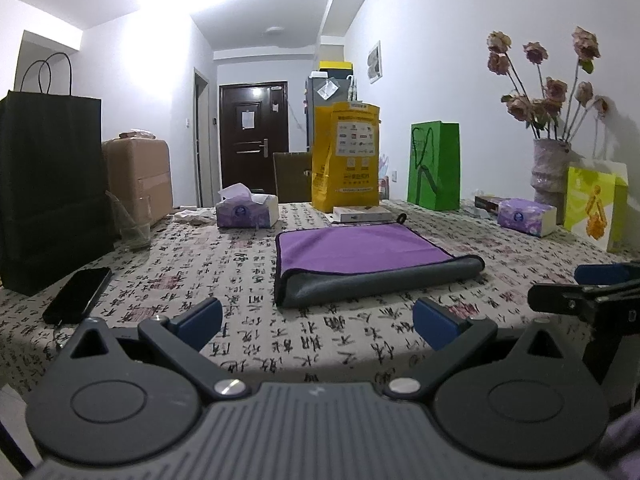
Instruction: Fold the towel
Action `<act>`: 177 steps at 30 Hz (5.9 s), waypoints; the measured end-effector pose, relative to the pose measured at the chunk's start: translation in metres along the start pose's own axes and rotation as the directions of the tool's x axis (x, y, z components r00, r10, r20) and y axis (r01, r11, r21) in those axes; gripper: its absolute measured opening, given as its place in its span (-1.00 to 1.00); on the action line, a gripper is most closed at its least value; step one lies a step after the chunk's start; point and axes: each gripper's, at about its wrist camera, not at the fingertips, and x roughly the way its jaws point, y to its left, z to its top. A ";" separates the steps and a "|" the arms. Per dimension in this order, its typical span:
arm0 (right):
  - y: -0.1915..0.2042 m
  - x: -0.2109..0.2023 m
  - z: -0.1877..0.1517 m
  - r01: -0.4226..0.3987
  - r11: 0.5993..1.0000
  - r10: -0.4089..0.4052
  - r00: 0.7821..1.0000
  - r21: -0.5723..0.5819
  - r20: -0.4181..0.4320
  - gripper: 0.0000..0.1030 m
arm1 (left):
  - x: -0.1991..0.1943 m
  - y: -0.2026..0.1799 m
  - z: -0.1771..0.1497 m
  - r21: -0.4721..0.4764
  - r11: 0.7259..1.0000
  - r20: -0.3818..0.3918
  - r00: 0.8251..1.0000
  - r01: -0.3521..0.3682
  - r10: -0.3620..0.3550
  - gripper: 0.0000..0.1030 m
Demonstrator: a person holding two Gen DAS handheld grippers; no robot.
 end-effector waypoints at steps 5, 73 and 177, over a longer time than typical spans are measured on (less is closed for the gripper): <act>-0.008 0.011 0.006 0.004 0.998 0.000 0.998 -0.069 0.067 1.00 | 0.030 0.004 0.008 -0.006 1.000 -0.030 1.000 0.005 -0.006 1.00; -0.121 0.256 0.086 -0.077 0.985 0.041 0.974 -0.152 -0.223 -0.89 | 0.264 0.053 0.068 -0.014 0.997 -0.230 0.971 0.071 -0.072 -0.90; -0.129 0.352 0.140 -0.018 0.999 0.009 0.961 -0.033 -0.276 0.65 | 0.356 0.045 0.131 0.020 0.998 -0.355 0.933 0.067 -0.056 0.82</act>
